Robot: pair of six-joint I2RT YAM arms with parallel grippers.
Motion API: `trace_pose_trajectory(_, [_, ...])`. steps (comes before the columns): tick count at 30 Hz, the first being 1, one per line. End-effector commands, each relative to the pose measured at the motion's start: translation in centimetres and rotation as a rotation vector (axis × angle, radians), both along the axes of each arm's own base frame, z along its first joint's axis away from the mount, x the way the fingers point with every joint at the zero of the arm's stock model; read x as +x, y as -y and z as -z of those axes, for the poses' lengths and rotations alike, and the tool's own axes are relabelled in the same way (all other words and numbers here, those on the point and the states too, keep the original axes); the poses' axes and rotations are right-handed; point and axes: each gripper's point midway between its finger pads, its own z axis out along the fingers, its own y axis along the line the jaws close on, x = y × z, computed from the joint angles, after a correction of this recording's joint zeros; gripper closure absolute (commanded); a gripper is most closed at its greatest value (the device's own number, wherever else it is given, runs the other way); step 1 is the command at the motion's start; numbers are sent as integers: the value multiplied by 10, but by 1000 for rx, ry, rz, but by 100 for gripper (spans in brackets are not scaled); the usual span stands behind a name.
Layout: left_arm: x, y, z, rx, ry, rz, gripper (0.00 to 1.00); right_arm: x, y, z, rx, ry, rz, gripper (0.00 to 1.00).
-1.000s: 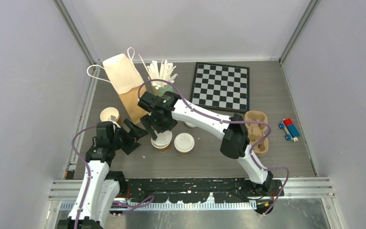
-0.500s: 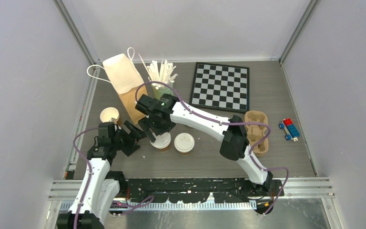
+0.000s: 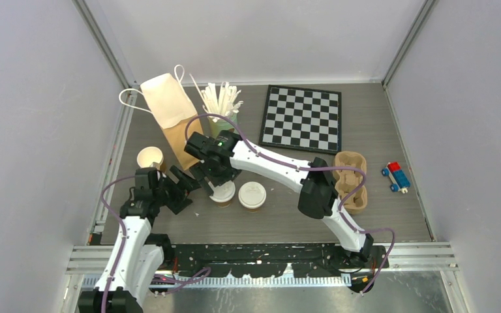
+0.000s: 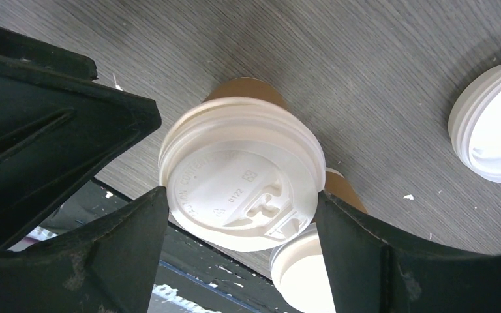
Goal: Pack the takeout coffee
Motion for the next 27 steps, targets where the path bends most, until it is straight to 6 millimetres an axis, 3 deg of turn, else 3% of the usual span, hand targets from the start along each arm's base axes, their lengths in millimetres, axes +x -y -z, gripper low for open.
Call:
trace_pose_trajectory(1, [8,4,-14,-18,87,34,15,2,-5,-12,23,28,-13,16])
trace_pose_trajectory(12, [18,23,-27,-101,175,145,14,4,-9,-24,62,55,-11,14])
trace_pose_trajectory(27, [11,33,-19,-158,169,206,12,3,-12,-25,91,54,-10,14])
